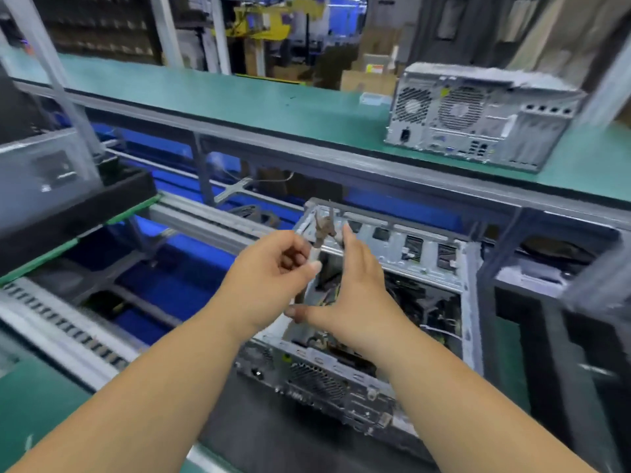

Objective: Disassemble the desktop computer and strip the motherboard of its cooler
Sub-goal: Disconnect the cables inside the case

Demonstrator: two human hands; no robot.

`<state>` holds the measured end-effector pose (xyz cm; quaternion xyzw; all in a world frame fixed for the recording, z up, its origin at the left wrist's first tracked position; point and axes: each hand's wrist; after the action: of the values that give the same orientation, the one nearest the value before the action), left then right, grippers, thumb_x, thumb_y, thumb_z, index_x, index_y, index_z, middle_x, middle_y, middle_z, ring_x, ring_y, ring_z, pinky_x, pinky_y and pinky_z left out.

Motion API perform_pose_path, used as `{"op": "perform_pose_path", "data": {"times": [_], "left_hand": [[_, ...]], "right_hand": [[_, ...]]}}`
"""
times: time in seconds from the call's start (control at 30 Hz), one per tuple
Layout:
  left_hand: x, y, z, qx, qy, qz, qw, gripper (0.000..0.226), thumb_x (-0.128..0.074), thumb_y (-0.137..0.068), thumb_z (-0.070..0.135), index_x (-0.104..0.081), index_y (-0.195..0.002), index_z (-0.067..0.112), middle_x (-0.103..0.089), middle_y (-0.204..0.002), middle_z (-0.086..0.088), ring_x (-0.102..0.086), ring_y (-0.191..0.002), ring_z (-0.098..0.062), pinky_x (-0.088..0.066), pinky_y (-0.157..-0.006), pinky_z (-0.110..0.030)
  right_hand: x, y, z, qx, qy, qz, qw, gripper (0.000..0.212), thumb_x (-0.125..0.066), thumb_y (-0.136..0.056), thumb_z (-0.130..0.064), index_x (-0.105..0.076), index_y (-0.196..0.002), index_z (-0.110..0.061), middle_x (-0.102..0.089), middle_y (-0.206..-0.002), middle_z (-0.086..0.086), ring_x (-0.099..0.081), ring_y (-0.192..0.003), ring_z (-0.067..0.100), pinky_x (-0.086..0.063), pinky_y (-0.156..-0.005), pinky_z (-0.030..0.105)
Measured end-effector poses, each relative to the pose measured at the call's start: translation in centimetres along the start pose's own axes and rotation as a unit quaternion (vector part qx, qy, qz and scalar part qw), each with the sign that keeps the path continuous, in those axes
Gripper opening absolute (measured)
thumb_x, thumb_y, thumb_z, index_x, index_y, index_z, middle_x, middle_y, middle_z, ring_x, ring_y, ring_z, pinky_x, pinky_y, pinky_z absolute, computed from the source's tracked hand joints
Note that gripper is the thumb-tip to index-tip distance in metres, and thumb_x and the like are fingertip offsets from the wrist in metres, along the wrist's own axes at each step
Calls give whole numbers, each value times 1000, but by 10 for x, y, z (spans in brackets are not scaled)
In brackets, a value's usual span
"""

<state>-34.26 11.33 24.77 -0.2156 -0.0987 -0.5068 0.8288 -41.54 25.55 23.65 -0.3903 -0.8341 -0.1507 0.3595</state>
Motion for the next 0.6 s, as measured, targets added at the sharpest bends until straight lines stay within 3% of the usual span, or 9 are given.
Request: {"op": "perform_pose_path", "data": {"times": [0.13, 0.27, 0.37, 0.43, 0.5, 0.6], "left_hand": [[-42, -19, 13, 48, 145, -111, 982, 16, -67, -88, 9, -59, -79, 19, -50, -67, 8, -46, -63, -10, -39, -54, -19], [-77, -36, 24, 58, 204, -186, 960, 10, -65, -89, 6, -57, -83, 7, -45, -68, -2, -43, -59, -11, -36, -51, -19], [-101, -44, 35, 60, 250, -231, 938, 9, -62, -91, 7, -61, -82, 8, -50, -71, -4, -48, -59, -11, -42, -56, -19], [-115, -49, 39, 84, 292, -245, 921, 16, -54, -97, 13, -64, -85, 7, -58, -74, -4, -55, -60, -11, -48, -59, -18], [-128, -58, 38, 143, 316, -231, 909, 23, -48, -100, 15, -64, -84, 9, -57, -71, -1, -56, -56, -9, -50, -55, -16], [-148, -70, 19, 278, 263, -215, 898, 23, -47, -98, 6, -51, -76, 10, -45, -69, -4, -45, -56, -12, -40, -54, -20]], "right_hand": [[21, 6, 20, -50, 25, 88, 995, 127, -52, -43, -79, 10, -149, -45, -8, -154, -20, -9, -147, 16, -21, -118, 47], [43, 19, 41, -112, 12, 126, 986, 115, -63, -55, -70, 0, -148, -46, -18, -147, -17, -28, -140, 22, -35, -109, 47], [61, 31, 52, -140, 2, 177, 974, 88, -66, -63, -56, -29, -142, -43, -36, -135, -10, -41, -129, 17, -42, -101, 43], [72, 41, 55, -157, -49, 204, 965, 58, -63, -66, -47, -49, -121, -50, -48, -121, -10, -51, -115, 14, -46, -93, 41], [77, 51, 57, -196, -126, 211, 949, 38, -63, -67, -42, -56, -103, -53, -57, -112, -12, -57, -101, 9, -47, -81, 34], [80, 64, 61, -299, -293, 191, 888, 39, -68, -79, -37, -60, -117, -30, -65, -114, -5, -61, -105, 17, -48, -93, 39]]}}
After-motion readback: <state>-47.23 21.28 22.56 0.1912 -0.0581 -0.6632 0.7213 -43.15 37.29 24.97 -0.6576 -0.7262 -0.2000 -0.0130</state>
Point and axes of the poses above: each hand's wrist, its own y-axis away from the middle knuckle, its own x-axis out of the back of the hand, z = x × y
